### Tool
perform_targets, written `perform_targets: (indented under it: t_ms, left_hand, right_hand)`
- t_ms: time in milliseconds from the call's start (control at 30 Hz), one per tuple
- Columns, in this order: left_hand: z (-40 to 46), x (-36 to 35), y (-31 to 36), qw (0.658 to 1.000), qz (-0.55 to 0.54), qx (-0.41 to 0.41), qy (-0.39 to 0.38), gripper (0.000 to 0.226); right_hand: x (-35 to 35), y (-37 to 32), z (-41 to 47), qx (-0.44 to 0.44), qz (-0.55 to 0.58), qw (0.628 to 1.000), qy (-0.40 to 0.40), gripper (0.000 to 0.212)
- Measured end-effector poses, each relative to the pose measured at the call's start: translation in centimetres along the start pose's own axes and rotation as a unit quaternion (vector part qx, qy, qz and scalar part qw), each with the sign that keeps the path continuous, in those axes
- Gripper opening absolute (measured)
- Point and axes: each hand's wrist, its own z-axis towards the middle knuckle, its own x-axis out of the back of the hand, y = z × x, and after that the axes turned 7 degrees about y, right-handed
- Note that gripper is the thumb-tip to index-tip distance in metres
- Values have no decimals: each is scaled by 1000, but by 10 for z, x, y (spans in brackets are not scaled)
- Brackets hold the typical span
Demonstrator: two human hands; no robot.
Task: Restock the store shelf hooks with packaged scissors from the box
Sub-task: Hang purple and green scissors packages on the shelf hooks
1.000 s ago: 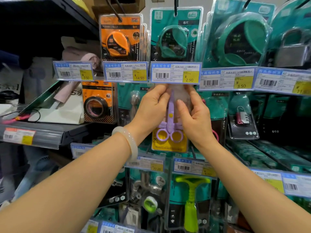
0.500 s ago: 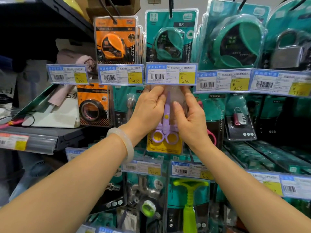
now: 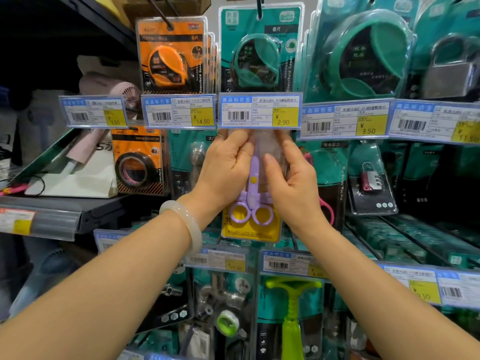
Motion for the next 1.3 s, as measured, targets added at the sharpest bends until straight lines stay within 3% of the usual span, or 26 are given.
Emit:
perform_targets:
  t_ms: [667,1000,1300]
  left_hand:
    - [-8,4,-1,1000,-5,5,15,35]
    - [-4,5,3,998,54,-25,19,40]
    - [-6,2,6,1000,17,3,14,39]
  right_hand:
    - [1,2,-3,-21,-26,999,-41,52]
    - [-4,-4,-1,-13,-10,1000,-12,51]
    - [1,-4,-2,-12,-29,999,-19,52]
